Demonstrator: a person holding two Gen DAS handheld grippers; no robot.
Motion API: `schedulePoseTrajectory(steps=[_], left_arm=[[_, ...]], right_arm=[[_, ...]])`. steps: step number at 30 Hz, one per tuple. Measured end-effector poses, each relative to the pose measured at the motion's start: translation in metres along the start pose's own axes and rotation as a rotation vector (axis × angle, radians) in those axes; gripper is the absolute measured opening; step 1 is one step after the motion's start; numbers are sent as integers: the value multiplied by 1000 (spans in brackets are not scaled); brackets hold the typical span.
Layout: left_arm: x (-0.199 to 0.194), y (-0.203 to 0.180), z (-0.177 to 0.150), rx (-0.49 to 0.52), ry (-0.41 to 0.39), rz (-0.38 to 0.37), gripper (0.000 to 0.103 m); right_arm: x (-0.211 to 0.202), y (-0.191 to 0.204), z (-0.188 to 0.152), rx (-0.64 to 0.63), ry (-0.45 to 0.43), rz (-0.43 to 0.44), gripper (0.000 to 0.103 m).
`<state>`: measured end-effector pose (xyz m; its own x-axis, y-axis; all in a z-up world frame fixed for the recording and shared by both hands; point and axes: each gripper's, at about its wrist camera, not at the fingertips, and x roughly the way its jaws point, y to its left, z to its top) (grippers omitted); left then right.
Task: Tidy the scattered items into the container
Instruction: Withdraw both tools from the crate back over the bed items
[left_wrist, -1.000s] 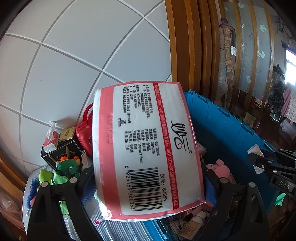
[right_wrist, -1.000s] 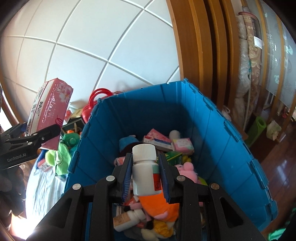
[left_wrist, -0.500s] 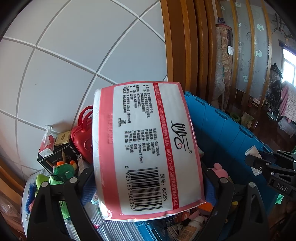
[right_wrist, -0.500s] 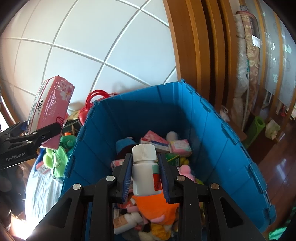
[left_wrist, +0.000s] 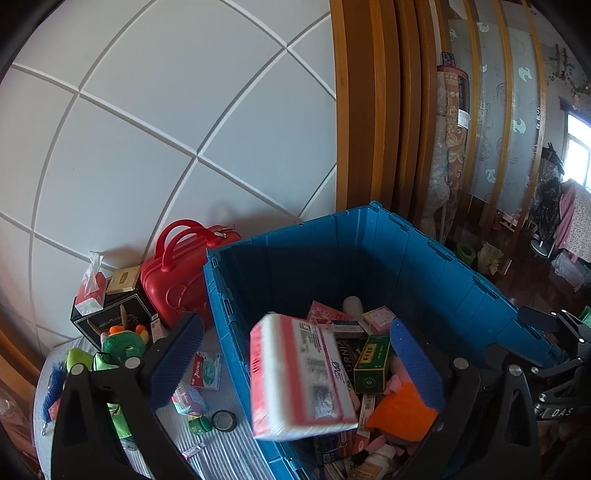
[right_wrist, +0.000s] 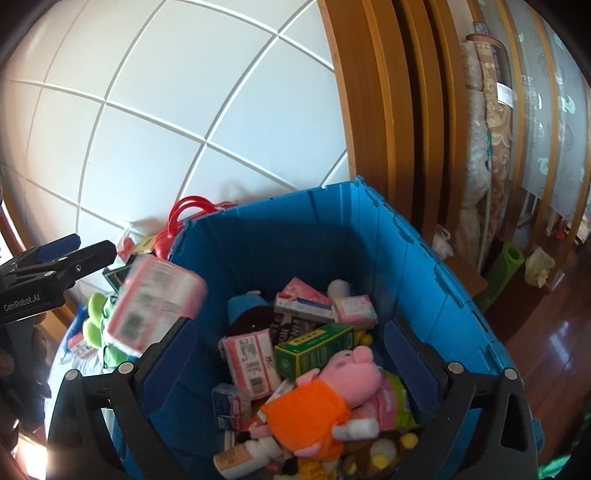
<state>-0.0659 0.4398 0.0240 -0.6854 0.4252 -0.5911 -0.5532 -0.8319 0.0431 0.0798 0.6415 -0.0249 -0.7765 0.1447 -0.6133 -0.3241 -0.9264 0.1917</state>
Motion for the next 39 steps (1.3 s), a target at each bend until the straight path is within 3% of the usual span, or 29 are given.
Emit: schedulePoseTrajectory(steps=[5,20,39], left_arm=[[-3,1,-3,0,11,-2,102],[-27,38,-25,-53,33,83,103],[-60,132,-80,-166,73,147,102]], right_arm=[[-3,9,1,-13,-4,13,103],[-12,43,-5,-60,2,45,103],[-6,146,-23,-172,46,104,103]])
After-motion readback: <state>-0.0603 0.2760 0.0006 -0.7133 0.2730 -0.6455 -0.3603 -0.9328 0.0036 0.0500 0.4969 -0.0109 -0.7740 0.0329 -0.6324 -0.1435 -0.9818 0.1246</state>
